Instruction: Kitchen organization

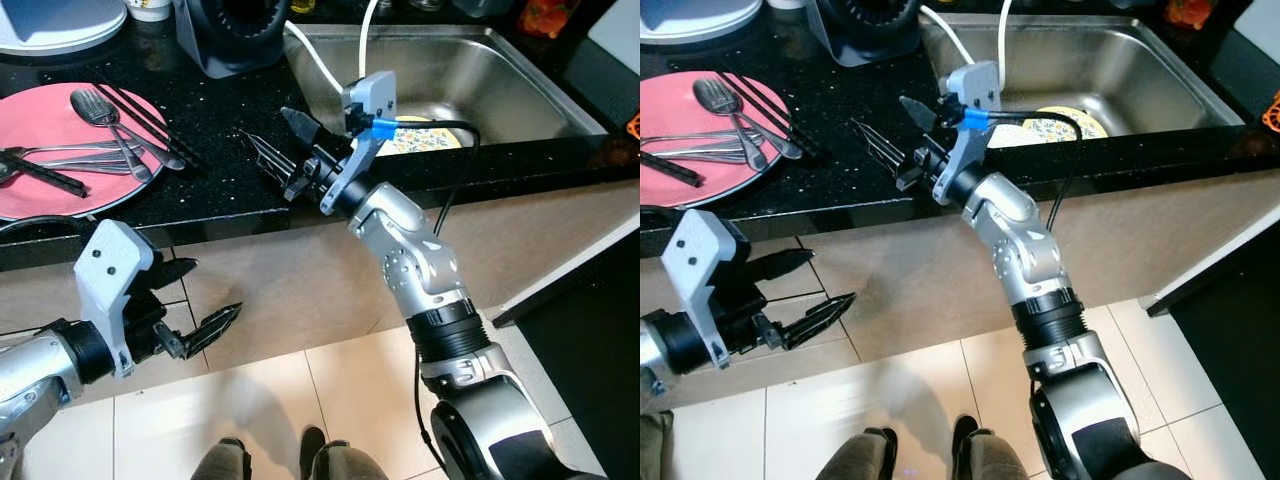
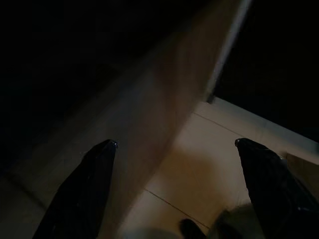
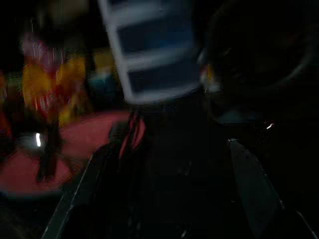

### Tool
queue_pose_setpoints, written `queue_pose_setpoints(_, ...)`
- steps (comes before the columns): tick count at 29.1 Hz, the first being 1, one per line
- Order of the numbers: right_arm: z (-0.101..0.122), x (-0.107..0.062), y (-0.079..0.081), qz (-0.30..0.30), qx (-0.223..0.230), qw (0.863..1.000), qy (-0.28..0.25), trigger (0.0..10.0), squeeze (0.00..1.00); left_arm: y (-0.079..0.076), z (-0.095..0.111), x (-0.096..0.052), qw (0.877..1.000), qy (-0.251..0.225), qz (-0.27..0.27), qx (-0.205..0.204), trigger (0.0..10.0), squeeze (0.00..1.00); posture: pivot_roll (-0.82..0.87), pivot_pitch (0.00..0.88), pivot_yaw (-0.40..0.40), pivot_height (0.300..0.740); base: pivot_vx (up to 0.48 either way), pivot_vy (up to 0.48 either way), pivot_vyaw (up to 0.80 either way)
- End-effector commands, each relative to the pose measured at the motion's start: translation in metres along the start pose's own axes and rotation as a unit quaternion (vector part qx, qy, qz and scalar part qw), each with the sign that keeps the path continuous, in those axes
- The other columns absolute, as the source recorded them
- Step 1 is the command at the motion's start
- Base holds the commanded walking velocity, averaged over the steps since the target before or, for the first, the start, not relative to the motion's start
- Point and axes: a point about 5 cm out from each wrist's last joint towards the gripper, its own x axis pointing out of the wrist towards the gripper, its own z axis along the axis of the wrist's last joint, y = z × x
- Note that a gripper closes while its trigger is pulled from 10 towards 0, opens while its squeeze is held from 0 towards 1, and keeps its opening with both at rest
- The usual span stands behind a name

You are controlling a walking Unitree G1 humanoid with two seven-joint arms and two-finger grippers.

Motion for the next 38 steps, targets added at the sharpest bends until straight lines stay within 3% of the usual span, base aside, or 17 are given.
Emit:
queue_pose_setpoints(1, 0.004, -0.008, -0.006, -0.009, 0.022, 1.0, -0.021, 10.0, 0.0, -0.008, -0.008, 0.003, 0.999, 0.005, -0.027, -0.018, 10.0, 0.0, 0.24, 0.146, -0.086, 0.74, 0.0, 0.0, 0.0)
queue_pose_setpoints(2, 0.015, -0.018, 0.002, 0.054, 0.059, 0.995, -0.061, 10.0, 0.0, -0.022, -0.023, 0.004, 0.994, 0.023, -0.087, -0.055, 10.0, 0.0, 0.23, 0.145, -0.081, 0.74, 0.0, 0.0, 0.0)
queue_pose_setpoints(4, 0.018, -0.021, 0.006, 0.078, 0.065, 0.992, -0.068, 10.0, 0.0, -0.026, -0.029, 0.003, 0.992, 0.032, -0.108, -0.064, 10.0, 0.0, 0.23, 0.144, -0.079, 0.74, 0.0, 0.0, 0.0)
queue_pose_setpoints(6, 0.021, -0.03, 0.014, 0.118, 0.084, 0.986, -0.078, 10.0, 0.0, -0.038, -0.052, -0.001, 0.98, 0.08, -0.161, -0.087, 10.0, 0.0, 0.22, 0.139, -0.073, 0.74, 0.0, 0.0, 0.0)
queue_pose_setpoints(9, 0.022, -0.033, 0.017, 0.132, 0.091, 0.984, -0.082, 10.0, 0.0, -0.039, -0.059, -0.001, 0.978, 0.091, -0.162, -0.093, 10.0, 0.0, 0.22, 0.139, -0.073, 0.74, 0.0, 0.0, 0.0)
queue_pose_setpoints(12, 0.022, -0.046, 0.031, 0.208, 0.114, 0.968, -0.082, 10.0, 0.0, -0.027, -0.083, 0.004, 0.983, 0.105, -0.115, -0.098, 10.0, 0.0, 0.21, 0.134, -0.068, 0.74, 0.0, 0.0, 0.0)
queue_pose_setpoints(17, 0.021, -0.06, 0.039, 0.261, 0.131, 0.953, -0.078, 10.0, 0.0, -0.02, -0.097, 0.007, 0.984, 0.117, -0.087, -0.101, 10.0, 0.0, 0.21, 0.131, -0.065, 0.74, 0.0, 0.0, 0.0)
queue_pose_setpoints(20, 0.013, -0.088, 0.049, 0.334, 0.155, 0.929, -0.048, 10.0, 0.0, -0.011, -0.124, 0.007, 0.982, 0.149, -0.043, -0.108, 10.0, 0.0, 0.2, 0.127, -0.06, 0.74, 0.0, 0.0, 0.0)
queue_pose_setpoints(22, 0.01, -0.094, 0.05, 0.344, 0.163, 0.924, -0.035, 10.0, 0.0, -0.009, -0.131, 0.007, 0.981, 0.159, -0.032, -0.109, 10.0, 0.0, 0.2, 0.127, -0.06, 0.74, 0.0, 0.0, 0.0)
queue_pose_setpoints(23, 0.001, -0.101, 0.051, 0.345, 0.161, 0.925, -0.006, 10.0, 0.0, -0.006, -0.141, 0.006, 0.978, 0.175, -0.016, -0.109, 10.0, 0.0, 0.19, 0.124, -0.051, 0.74, 0.0, 0.0, 0.0)
queue_pose_setpoints(25, 0.001, -0.101, 0.051, 0.345, 0.161, 0.925, -0.006, 10.0, 0.0, -0.006, -0.141, 0.006, 0.978, 0.175, -0.016, -0.109, 10.0, 0.0, 0.19, 0.124, -0.051, 0.74, 0.0, 0.0, 0.0)
queue_pose_setpoints(28, -0.04, -0.125, 0.045, 0.309, 0.164, 0.93, 0.111, 10.0, 0.0, 0.001, -0.168, 0.004, 0.971, 0.206, 0.03, -0.115, 10.0, 0.0, 0.18, 0.125, -0.053, 0.74, 0.0, 0.0, 0.0)
queue_pose_setpoints(31, -0.051, -0.132, 0.043, 0.295, 0.163, 0.931, 0.141, 10.0, 0.0, 0.003, -0.175, 0.005, 0.97, 0.209, 0.042, -0.117, 10.0, 0.0, 0.18, 0.124, -0.055, 0.74, 0.0, 0.0, 0.0)
queue_pose_setpoints(32, -0.068, -0.142, 0.038, 0.268, 0.157, 0.932, 0.184, 10.0, 0.0, 0.005, -0.183, 0.006, 0.967, 0.215, 0.063, -0.123, 10.0, 0.0, 0.17, 0.12, -0.056, 0.74, 0.0, 0.0, 0.0)
queue_pose_setpoints(36, -0.123, -0.189, 0.018, 0.162, 0.172, 0.918, 0.32, 10.0, 0.0, 0.008, -0.212, 0.012, 0.952, 0.247, 0.11, -0.142, 10.0, 0.0, 0.16, 0.111, -0.057, 0.74, 0.0, 0.0, 0.0)
queue_pose_setpoints(38, -0.123, -0.189, 0.018, 0.162, 0.172, 0.918, 0.32, 10.0, 0.0, 0.008, -0.212, 0.012, 0.952, 0.247, 0.11, -0.142, 10.0, 0.0, 0.16, 0.111, -0.057, 0.74, 0.0, 0.0, 0.0)
